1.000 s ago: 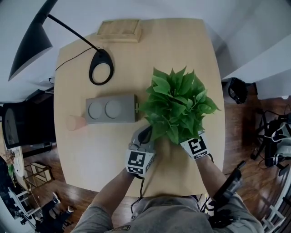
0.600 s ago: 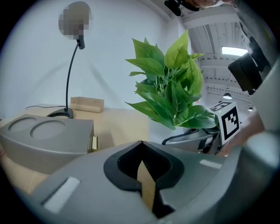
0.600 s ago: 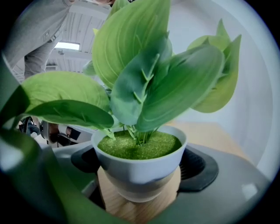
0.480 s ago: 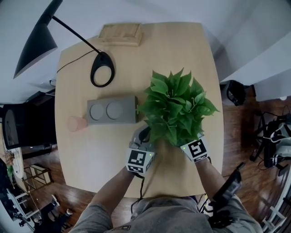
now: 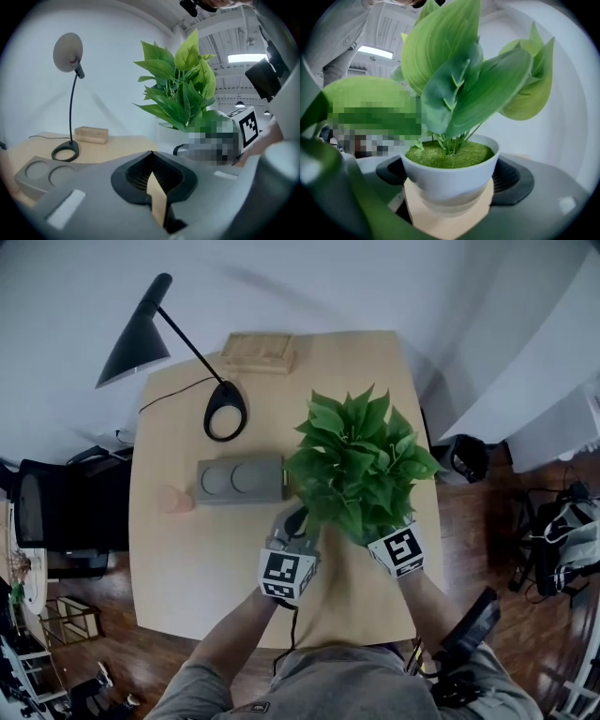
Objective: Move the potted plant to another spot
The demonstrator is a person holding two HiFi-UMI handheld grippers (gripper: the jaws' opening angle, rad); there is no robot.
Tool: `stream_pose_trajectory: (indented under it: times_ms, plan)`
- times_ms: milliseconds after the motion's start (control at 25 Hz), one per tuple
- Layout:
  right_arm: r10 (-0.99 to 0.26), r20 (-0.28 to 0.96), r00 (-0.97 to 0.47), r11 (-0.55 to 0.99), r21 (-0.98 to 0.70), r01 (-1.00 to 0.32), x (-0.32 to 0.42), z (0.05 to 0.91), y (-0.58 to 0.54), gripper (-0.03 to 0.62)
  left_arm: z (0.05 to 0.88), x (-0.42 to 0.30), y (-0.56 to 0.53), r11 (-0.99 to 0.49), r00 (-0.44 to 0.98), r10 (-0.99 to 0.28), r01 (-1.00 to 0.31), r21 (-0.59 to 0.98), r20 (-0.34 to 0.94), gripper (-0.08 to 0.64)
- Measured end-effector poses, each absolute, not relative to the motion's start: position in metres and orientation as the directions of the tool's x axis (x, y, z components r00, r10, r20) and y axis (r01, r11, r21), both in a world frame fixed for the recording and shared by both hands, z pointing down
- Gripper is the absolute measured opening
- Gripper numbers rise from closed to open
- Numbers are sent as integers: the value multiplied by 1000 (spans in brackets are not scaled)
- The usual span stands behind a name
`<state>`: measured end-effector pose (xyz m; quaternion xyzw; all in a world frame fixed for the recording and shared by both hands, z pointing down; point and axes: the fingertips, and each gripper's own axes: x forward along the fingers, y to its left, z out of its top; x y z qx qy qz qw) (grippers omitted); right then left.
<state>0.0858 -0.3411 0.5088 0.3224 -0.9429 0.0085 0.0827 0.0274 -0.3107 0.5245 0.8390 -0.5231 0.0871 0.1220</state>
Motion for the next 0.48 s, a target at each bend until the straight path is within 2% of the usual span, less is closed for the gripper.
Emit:
stream_pose_trajectory:
  times_ms: [480]
  plan:
    - [-586,-1,-810,806,100,-583,109,386,-279,532,424,45,-249,-381,386,-914,-922,65,127,-6]
